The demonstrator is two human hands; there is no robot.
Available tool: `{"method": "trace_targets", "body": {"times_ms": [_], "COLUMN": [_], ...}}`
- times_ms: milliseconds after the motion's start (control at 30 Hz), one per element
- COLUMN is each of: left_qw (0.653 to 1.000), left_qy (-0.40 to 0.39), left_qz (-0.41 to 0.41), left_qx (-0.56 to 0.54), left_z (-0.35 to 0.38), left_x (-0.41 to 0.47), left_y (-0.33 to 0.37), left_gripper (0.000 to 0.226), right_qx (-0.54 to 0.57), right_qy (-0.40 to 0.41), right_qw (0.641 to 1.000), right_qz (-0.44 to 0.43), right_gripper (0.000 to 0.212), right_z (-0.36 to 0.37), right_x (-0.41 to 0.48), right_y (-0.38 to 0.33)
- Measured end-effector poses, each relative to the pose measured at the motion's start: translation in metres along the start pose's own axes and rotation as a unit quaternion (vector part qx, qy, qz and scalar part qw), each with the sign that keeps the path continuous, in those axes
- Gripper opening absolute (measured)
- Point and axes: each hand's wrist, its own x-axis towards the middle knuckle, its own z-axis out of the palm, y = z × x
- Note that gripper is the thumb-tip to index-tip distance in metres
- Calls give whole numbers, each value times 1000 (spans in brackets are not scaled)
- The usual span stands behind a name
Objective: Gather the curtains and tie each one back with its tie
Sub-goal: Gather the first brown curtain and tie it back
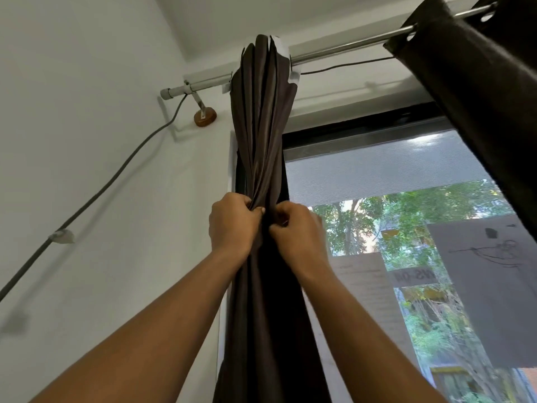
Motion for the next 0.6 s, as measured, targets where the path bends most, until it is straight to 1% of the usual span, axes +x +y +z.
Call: {"method": "trace_targets", "body": {"times_ms": [100,200,333,467,600], "left_qw": [999,996,986,985,988], "left_qy": [1,-9,-47,-75,-104], "left_qz": [-17,-38,-48,-42,-56], "left_qx": [-27,-76,-150,-150,-101], "left_z": [-3,-8,-11,-16,-22], "left_x": [1,-1,-14,-23,-33], "left_y": [-1,-2,-1,1,-1], "left_gripper": [31,39,34,34,31], "right_qx": [9,24,5,-9,29], "right_qy": [-10,4,19,31,22], "right_qw": [1000,1000,999,998,997], "right_qz": [-11,-11,-26,-52,-61], "right_gripper": [24,26,27,21,19], "right_z": [5,7,11,16,22], "right_x": [-17,-24,-35,-53,-76], "right_y": [-8,-10,-11,-13,-12]}}
